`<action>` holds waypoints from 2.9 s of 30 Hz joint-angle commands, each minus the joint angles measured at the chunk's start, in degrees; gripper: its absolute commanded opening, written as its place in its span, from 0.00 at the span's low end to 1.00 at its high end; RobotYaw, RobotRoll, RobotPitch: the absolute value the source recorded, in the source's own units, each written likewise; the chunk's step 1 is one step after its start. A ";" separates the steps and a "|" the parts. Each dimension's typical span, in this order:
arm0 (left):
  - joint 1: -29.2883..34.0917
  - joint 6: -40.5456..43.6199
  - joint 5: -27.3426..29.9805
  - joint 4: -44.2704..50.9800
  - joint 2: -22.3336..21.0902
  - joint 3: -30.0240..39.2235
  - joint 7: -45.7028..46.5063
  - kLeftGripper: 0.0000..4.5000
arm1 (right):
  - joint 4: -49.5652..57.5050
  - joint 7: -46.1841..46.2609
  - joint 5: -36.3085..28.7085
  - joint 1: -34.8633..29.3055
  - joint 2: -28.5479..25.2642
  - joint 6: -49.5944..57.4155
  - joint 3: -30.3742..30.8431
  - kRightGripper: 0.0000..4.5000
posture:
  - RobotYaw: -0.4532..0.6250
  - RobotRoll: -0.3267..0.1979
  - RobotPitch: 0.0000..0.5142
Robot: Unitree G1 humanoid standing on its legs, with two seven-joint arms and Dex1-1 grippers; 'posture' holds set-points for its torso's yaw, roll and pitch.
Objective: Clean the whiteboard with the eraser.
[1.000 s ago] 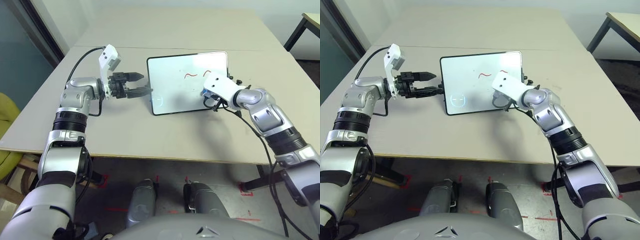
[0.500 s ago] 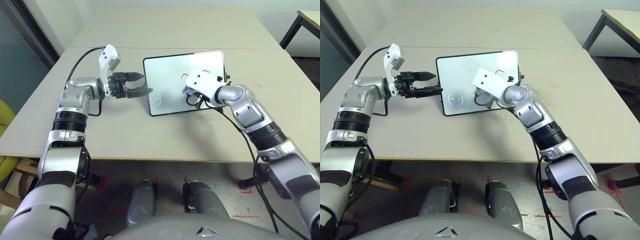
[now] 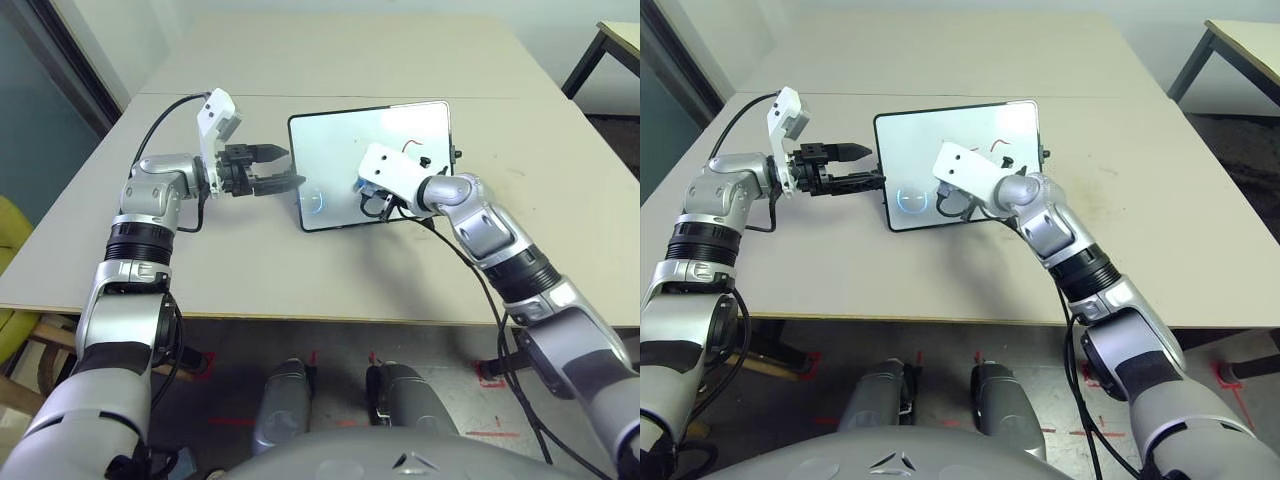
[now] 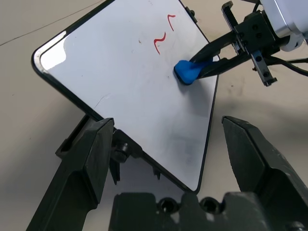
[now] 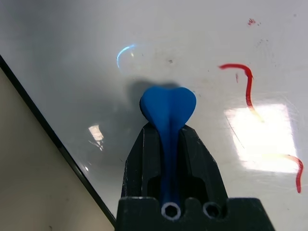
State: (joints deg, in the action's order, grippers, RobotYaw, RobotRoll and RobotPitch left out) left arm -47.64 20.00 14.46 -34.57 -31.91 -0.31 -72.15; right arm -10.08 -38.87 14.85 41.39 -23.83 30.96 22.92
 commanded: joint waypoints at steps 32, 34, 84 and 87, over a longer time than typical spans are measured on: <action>-0.81 -0.51 0.26 -0.64 -0.06 0.04 -0.34 1.00 | -8.97 2.74 -1.21 0.88 -9.71 -2.00 -10.41 0.06 | 0.54 0.62 0.13; -0.82 -0.59 0.24 -0.71 -0.15 0.09 -0.31 1.00 | -10.34 3.26 -1.27 1.97 -9.86 -2.60 -11.00 0.06 | 0.54 0.62 0.13; -0.22 -0.56 0.40 -0.16 -0.02 0.44 -0.08 1.00 | -10.37 2.42 -0.24 5.94 1.03 -4.09 -4.98 0.06 | 0.56 0.62 0.12; -0.31 -0.52 0.41 -0.20 -0.04 0.44 -0.15 1.00 | -9.37 2.30 -0.18 5.45 1.21 -3.51 -4.80 0.06 | 0.55 0.62 0.12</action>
State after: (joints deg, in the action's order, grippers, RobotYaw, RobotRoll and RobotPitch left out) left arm -48.06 19.68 14.46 -34.77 -31.86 0.03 -72.10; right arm -20.14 -35.91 14.33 47.82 -22.77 26.65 17.24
